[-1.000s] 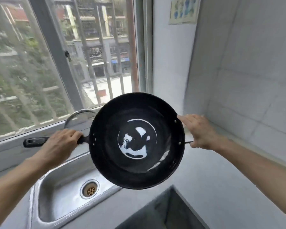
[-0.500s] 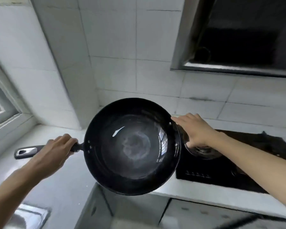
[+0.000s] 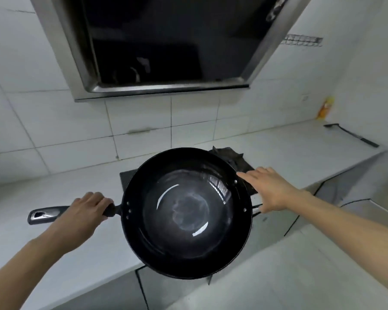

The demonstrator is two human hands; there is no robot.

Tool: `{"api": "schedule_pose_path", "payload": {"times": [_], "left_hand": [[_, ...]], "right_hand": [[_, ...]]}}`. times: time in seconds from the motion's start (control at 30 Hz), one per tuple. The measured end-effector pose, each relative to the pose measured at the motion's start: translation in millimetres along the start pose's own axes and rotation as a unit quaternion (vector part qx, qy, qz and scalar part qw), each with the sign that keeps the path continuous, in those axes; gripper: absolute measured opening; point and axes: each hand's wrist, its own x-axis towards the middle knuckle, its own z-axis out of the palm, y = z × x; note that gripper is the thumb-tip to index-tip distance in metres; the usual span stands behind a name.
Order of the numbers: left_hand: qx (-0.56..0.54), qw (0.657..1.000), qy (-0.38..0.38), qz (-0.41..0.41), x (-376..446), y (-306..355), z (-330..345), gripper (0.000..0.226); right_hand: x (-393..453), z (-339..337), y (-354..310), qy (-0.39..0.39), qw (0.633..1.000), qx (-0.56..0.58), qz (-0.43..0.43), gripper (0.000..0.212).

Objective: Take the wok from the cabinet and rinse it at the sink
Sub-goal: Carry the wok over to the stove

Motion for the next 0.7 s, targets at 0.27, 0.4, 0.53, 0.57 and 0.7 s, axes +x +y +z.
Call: {"api": "schedule_pose_path", "payload": {"times": [0.27, 0.4, 0.53, 0.57, 0.7], "left_hand": [[0.013, 0.997, -0.03, 0.069, 147, 129, 40, 0.051], [0.016, 0.995, -0.023, 0.095, 212, 194, 53, 0.057], [0.0, 0.992, -0.011, 0.126, 279, 239, 66, 0.058], [-0.003, 0.99, -0.008, 0.138, 297, 249, 68, 0.057], [-0.003, 0.984, 0.004, 0.178, 370, 284, 76, 0.052]], "right_hand": [[-70, 74, 163, -0.017, 0.998, 0.023, 0.054, 0.124], [-99, 99, 237, -0.025, 0.995, 0.038, 0.09, 0.121], [-126, 120, 294, -0.022, 0.989, 0.055, 0.133, 0.12], [-132, 124, 307, -0.024, 0.988, 0.056, 0.144, 0.121], [-149, 139, 353, -0.027, 0.977, 0.074, 0.196, 0.123]]}}
